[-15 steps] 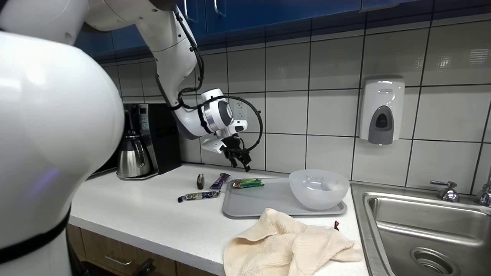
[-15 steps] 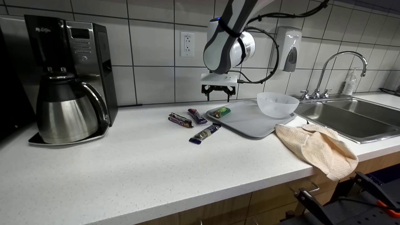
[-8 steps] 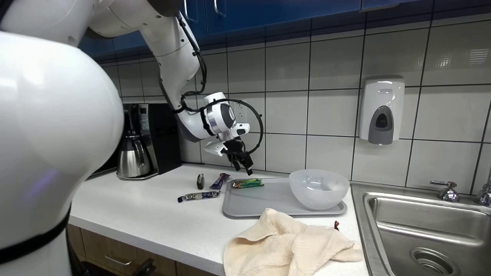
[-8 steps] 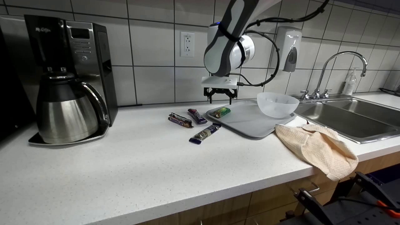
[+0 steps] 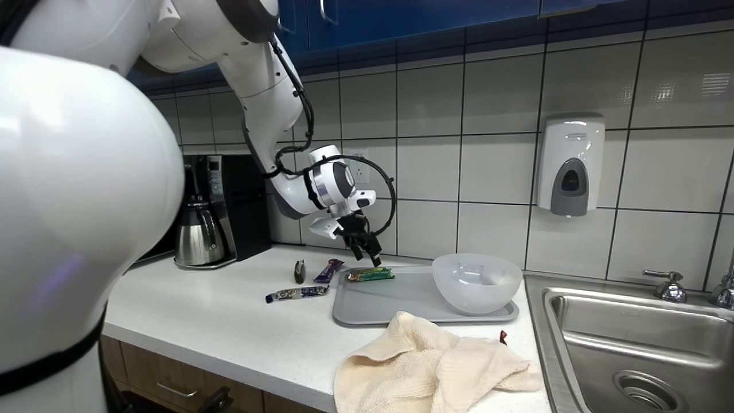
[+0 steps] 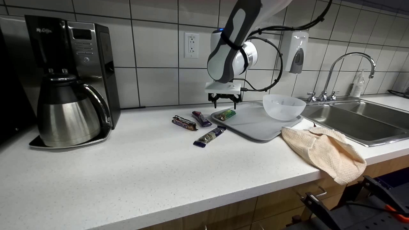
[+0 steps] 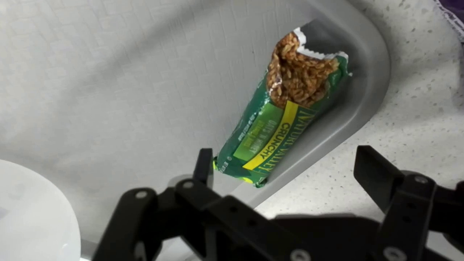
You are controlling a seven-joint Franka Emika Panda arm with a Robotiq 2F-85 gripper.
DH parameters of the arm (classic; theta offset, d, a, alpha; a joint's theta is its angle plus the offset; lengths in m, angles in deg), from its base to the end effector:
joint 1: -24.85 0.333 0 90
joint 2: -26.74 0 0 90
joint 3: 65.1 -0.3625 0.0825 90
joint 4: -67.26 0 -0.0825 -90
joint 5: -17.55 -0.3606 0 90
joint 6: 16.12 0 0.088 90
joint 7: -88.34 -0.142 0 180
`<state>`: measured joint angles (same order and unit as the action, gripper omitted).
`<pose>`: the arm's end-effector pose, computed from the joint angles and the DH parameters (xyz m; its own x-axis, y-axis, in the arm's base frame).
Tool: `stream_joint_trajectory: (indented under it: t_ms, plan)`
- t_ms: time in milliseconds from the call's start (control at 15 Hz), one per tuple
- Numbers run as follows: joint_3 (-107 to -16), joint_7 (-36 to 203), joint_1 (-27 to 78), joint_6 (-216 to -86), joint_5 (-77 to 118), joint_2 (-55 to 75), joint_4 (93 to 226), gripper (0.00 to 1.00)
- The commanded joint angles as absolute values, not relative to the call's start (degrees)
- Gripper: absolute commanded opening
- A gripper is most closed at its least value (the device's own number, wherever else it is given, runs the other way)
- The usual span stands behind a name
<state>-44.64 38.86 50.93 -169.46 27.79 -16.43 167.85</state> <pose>0.6960 0.1028 0.1994 0.8314 -0.4278 0.3547 -0.4918 -0.8636 0.1111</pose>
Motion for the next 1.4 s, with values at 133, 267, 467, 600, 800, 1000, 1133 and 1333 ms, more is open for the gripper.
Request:
stream_joint_trajectory:
  t_ms: [133,267,467,600,800,1000,1133,1333]
  plan:
    - [-45.8,37.5,49.33,-166.78,28.69,-18.44,164.09,1.0]
    - [-45.81,37.53,49.15,-166.63,28.67,-18.68,163.83,1.0]
    - [-45.8,37.61,48.97,-166.38,28.67,-18.8,163.79,1.0]
    - [-45.87,37.69,48.86,-166.28,28.68,-18.69,164.0,1.0]
    - [-45.97,37.74,48.76,-166.21,28.67,-18.58,164.23,1.0]
    - [-46.17,37.77,48.64,-165.94,28.64,-18.56,164.54,1.0]
    - [-46.35,37.86,48.51,-165.77,28.62,-18.55,164.67,1.0]
    - [-46.48,37.87,48.34,-165.44,28.57,-18.74,164.65,1.0]
